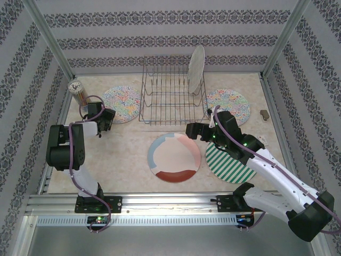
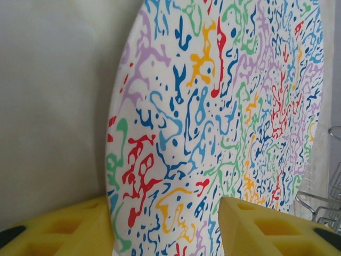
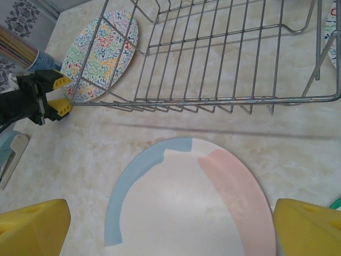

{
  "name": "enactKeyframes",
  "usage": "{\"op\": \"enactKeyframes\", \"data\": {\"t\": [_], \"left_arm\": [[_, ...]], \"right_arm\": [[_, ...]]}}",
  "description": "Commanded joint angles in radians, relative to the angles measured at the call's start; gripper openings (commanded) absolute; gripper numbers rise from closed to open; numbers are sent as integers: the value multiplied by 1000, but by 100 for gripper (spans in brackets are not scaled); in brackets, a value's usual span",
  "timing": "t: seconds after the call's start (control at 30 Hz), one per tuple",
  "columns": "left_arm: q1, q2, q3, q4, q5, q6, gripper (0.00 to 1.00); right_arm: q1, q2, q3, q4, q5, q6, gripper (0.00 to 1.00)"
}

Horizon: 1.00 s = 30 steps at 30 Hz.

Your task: Load the plates into the dish rack

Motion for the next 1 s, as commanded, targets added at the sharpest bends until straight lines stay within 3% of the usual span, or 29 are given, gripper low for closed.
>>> {"op": "enactKeyframes", "data": {"t": [0.0, 0.73, 0.97], "left_arm": [[-10, 5, -9, 84, -2, -12, 49], [-26, 80, 6, 152, 5, -45, 45], [-29, 96, 16, 162, 7, -48, 26]], "right_arm": [[-13, -20, -17, -7, 25, 18, 98], [-27, -78, -49, -34, 43, 26, 98], [-32, -90, -58, -36, 51, 28, 98]]}}
